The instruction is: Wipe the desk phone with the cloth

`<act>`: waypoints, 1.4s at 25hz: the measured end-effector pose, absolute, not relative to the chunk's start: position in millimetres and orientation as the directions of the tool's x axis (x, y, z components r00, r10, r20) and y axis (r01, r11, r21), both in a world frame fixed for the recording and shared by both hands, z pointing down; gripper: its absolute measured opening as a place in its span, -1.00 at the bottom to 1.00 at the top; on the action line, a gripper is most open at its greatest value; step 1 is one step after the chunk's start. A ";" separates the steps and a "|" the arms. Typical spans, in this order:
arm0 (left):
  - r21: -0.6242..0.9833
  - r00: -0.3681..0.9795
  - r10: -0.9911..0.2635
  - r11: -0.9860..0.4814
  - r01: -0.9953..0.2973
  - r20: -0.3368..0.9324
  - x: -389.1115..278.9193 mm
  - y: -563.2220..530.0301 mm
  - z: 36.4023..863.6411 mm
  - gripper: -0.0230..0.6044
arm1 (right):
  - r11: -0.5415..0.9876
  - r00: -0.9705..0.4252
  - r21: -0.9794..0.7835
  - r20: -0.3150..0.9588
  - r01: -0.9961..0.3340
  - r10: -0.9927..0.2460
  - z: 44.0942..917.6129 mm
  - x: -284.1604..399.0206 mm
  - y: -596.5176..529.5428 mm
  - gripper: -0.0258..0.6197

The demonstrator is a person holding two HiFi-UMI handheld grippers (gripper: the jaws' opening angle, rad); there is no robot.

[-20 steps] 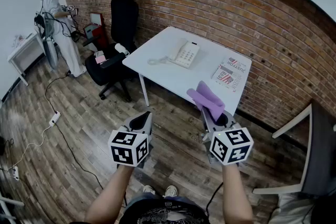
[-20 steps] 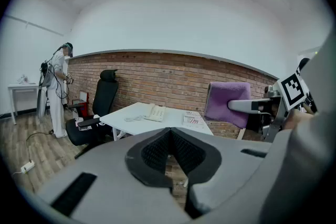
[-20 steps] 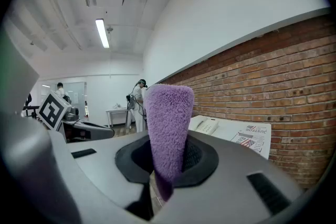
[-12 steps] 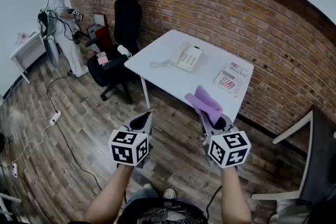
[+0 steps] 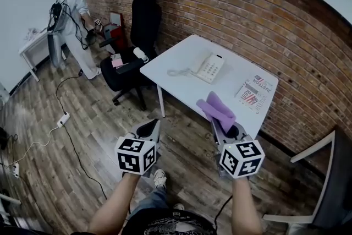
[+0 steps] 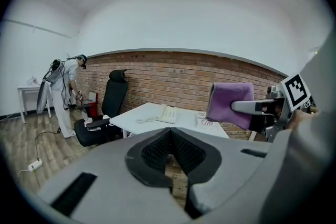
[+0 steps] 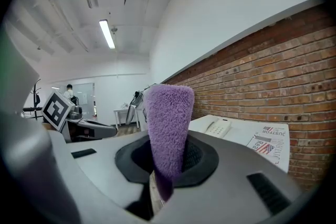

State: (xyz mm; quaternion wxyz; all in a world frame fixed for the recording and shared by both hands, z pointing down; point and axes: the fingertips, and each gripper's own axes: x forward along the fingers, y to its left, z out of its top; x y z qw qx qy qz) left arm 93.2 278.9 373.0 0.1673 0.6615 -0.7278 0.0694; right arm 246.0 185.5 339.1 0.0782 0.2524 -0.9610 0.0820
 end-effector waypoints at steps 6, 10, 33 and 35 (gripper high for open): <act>0.133 -0.073 -0.935 0.127 -0.983 0.348 57.0 246.2 382.9 -0.91 | 0.867 -0.866 -0.123 0.214 -0.483 -0.453 350.4 206.6 155.2 -0.78; 0.140 -0.053 -0.933 0.110 -0.984 0.357 28.6 217.0 383.4 -0.91 | 0.859 -0.858 -0.133 0.233 -0.495 -0.458 354.7 177.6 129.6 -0.78; 0.189 0.105 -0.932 -0.040 -0.981 0.348 -127.0 82.6 389.4 -0.91 | 0.780 -0.778 -0.126 0.272 -0.613 -0.567 355.7 27.3 17.1 -0.78; 0.192 0.123 -0.930 -0.058 -0.980 0.348 -128.0 76.4 390.1 -0.91 | 0.772 -0.769 -0.124 0.274 -0.623 -0.577 355.9 25.3 13.4 -0.78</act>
